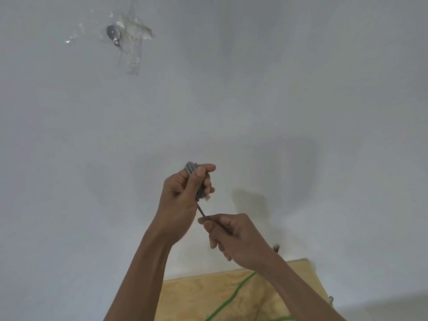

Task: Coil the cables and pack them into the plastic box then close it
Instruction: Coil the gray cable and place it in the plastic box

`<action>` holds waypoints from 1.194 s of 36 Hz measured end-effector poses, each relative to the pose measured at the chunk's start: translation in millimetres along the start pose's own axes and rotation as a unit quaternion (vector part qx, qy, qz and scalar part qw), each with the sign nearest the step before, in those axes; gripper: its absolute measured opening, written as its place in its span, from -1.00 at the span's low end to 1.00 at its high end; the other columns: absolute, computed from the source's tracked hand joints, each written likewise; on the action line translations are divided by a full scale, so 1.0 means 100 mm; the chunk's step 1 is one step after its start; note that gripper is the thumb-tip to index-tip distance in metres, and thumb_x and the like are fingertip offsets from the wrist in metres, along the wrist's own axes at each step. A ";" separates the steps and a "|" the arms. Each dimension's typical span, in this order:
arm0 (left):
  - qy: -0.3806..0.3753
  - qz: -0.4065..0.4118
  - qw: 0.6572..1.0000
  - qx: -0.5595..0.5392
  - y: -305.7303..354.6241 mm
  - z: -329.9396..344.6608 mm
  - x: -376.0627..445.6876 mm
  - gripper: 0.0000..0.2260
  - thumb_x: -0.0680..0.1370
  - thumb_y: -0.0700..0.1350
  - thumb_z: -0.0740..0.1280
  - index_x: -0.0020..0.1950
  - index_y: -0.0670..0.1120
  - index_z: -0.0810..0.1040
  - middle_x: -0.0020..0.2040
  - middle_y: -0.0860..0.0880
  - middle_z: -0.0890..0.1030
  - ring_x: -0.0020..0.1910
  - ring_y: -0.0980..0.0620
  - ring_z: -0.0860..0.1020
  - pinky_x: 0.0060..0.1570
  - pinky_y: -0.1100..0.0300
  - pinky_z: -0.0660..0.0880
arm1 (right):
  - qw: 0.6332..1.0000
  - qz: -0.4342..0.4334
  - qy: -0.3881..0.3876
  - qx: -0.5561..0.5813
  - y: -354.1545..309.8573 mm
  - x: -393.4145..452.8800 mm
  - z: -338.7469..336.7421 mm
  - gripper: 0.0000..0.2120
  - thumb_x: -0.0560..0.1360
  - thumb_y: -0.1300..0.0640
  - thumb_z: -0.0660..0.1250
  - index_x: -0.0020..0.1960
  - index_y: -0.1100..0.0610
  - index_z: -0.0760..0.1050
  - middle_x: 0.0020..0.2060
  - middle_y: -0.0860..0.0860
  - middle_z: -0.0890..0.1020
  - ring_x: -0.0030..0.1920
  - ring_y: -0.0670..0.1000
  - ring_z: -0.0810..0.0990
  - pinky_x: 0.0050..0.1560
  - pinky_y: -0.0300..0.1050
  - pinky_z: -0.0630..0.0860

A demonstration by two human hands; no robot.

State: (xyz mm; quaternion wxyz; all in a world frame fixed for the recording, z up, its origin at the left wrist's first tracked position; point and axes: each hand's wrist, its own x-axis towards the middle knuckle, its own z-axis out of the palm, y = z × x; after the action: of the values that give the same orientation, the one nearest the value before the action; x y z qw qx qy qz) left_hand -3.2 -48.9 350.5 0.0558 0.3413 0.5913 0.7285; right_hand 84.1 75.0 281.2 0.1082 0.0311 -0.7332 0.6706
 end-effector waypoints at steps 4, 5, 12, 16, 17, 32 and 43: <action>0.009 0.001 0.979 0.204 -0.11 -0.11 0.03 -0.71 0.67 -0.12 0.25 -0.15 -0.26 0.58 -0.17 -0.10 0.63 -0.18 0.06 0.58 -0.04 0.00 0.58 | 0.987 -0.044 0.004 -0.152 -0.08 -0.03 0.00 -0.81 0.60 0.01 0.32 0.13 -0.03 0.67 -0.39 -0.17 0.64 -0.48 -0.19 0.47 -0.37 -0.37 0.41; -0.001 -0.012 0.972 0.236 -0.16 -0.12 0.00 -0.73 0.67 -0.15 0.24 -0.18 -0.19 0.58 -0.19 -0.16 0.61 -0.20 0.03 0.59 -0.06 -0.02 0.57 | 0.983 -0.050 0.011 -0.174 -0.12 -0.03 -0.01 -0.80 0.60 0.03 0.32 0.14 -0.01 0.67 -0.38 -0.19 0.65 -0.48 -0.21 0.50 -0.37 -0.41 0.41; -0.106 -0.114 0.977 0.146 -0.38 -0.05 -0.40 -0.51 0.66 0.14 0.07 -0.20 -0.17 0.54 -0.32 -0.04 0.50 -0.29 0.01 0.48 -0.15 0.08 0.43 | 0.980 -0.094 0.011 -0.174 -0.44 0.13 -0.33 -0.91 0.52 0.06 0.43 0.00 -0.09 0.68 -0.30 -0.13 0.73 -0.25 -0.07 0.72 -0.07 -0.15 0.64; -0.114 -0.174 0.978 -0.007 -0.31 0.08 -0.53 -0.41 0.61 0.27 0.06 -0.03 -0.18 0.66 -0.29 -0.07 0.50 -0.23 -0.06 0.51 -0.07 0.01 0.44 | 0.989 -0.110 0.031 -0.098 -0.49 0.29 -0.50 -0.86 0.37 0.07 0.61 -0.12 0.01 0.69 -0.34 -0.01 0.70 -0.29 -0.12 0.66 -0.17 -0.28 0.58; -0.117 -0.179 0.975 -0.058 -0.29 0.12 -0.54 -0.41 0.61 0.26 0.08 -0.03 -0.21 0.66 -0.30 -0.08 0.49 -0.26 -0.05 0.49 -0.07 0.04 0.47 | 0.991 -0.109 0.031 -0.066 -0.49 0.31 -0.52 -0.84 0.34 0.10 0.64 -0.16 0.06 0.69 -0.35 0.01 0.69 -0.31 -0.10 0.64 -0.22 -0.26 0.58; -0.060 -0.149 0.944 -0.289 -0.10 0.21 -0.28 -0.41 0.61 0.22 0.12 0.07 -0.28 0.67 -0.27 -0.08 0.49 -0.30 -0.02 0.50 -0.07 0.10 0.57 | 0.998 0.010 -0.001 -0.059 0.23 -0.06 -0.05 -0.67 0.65 -0.10 0.23 -0.22 -0.11 0.63 -0.47 -0.04 0.54 -0.53 -0.05 0.38 -0.49 -0.21 0.31; -0.057 -0.131 0.989 0.039 -0.29 -0.04 -0.29 -0.41 0.60 0.33 -0.02 -0.05 -0.03 0.67 -0.27 -0.19 0.47 -0.25 -0.05 0.43 -0.12 -0.04 0.36 | 0.952 -0.157 0.010 -0.261 -0.43 -0.10 -0.16 -0.89 0.53 0.18 0.43 0.00 0.04 0.72 -0.17 -0.19 0.74 -0.22 -0.33 0.63 -0.13 -0.49 0.43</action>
State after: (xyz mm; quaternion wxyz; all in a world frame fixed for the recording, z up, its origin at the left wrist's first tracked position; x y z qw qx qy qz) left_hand 7.7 -57.5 312.0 0.1711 0.3038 0.6550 0.6704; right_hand 104.4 85.5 322.2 0.2236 0.1104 -0.8672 0.4309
